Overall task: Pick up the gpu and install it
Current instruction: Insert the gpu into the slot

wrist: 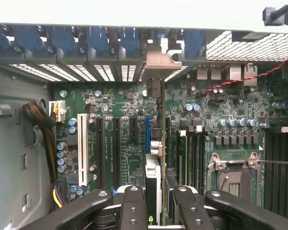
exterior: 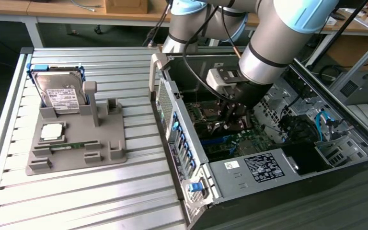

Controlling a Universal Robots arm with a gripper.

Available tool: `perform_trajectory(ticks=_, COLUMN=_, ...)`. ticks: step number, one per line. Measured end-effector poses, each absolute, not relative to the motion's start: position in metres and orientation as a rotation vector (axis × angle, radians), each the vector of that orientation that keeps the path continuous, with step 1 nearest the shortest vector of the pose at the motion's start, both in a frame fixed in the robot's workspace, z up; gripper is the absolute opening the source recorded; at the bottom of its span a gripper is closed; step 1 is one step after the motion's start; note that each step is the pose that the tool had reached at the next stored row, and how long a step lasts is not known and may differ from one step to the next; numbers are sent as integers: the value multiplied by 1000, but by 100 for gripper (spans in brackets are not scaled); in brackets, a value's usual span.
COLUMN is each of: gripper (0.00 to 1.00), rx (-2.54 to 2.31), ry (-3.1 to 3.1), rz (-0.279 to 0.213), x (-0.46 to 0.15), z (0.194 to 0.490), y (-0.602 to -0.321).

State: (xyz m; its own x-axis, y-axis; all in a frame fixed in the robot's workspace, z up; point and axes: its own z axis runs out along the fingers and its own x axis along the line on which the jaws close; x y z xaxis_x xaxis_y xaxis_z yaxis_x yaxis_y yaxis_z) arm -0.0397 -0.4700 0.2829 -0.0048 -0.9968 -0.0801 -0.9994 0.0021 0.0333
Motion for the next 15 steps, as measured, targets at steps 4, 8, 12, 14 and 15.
perform_trajectory(ticks=4, gripper=27, rx=-2192, ry=2200, rz=125, x=-42, z=283, y=-470)
perform_trajectory(ticks=8, gripper=27, rx=-2192, ry=2200, rz=125, x=-45, z=282, y=-470)
perform_trajectory(ticks=12, gripper=27, rx=-2193, ry=2200, rz=125, x=-46, z=282, y=-470)
perform_trajectory(ticks=14, gripper=27, rx=-2192, ry=2200, rz=125, x=-46, z=282, y=-470)
perform_trajectory(ticks=15, gripper=27, rx=-2192, ry=2200, rz=125, x=-45, z=282, y=-470)
